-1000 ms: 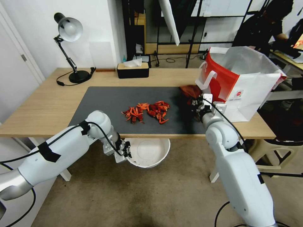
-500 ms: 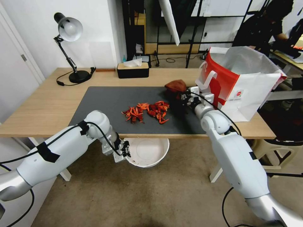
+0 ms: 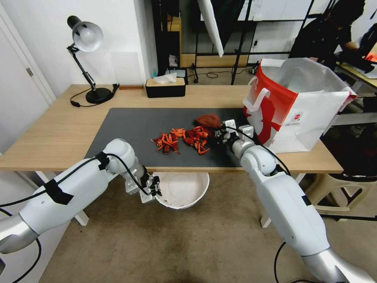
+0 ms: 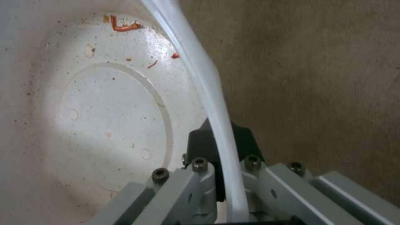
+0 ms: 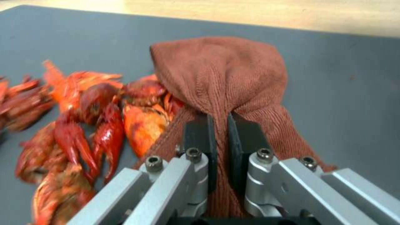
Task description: Sweep shrimp from table into container with towel, then put container into takeout bag.
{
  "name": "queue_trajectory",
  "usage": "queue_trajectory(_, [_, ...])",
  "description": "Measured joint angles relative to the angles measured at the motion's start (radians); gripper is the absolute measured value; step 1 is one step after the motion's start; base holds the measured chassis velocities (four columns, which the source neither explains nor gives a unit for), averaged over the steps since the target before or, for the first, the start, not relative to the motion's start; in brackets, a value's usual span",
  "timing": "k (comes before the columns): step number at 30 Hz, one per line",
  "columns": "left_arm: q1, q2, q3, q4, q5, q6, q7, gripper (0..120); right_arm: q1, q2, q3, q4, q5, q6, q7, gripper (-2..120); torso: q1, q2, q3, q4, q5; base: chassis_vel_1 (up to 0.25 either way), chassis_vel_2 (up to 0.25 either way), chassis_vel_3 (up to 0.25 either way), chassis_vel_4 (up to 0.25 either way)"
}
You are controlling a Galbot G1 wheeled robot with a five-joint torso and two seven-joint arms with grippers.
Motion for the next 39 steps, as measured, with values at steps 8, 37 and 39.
queue_trajectory(8, [-0.009, -0.001, 0.005, 0.003, -0.001, 0.000, 0.000, 0, -0.032, -0.006, -0.037, 0.062, 0.022, -0.023, 0.016, 4, 0.000, 0.000, 0.000, 0.0001, 0.0000, 0.000, 0.000, 0.000, 0.000])
queue_trajectory(37, [-0.020, -0.005, 0.008, 0.022, -0.004, -0.001, -0.006, 0, -0.148, -0.057, -0.096, 0.226, 0.024, -0.046, 0.011, 4, 0.000, 0.000, 0.000, 0.0001, 0.0001, 0.000, 0.000, 0.000, 0.000])
queue_trajectory(39, [-0.021, -0.005, 0.008, 0.026, -0.004, -0.002, -0.007, 0, -0.159, -0.063, -0.097, 0.241, 0.024, -0.048, 0.010, 4, 0.000, 0.000, 0.000, 0.0001, 0.0000, 0.000, 0.000, 0.000, 0.000])
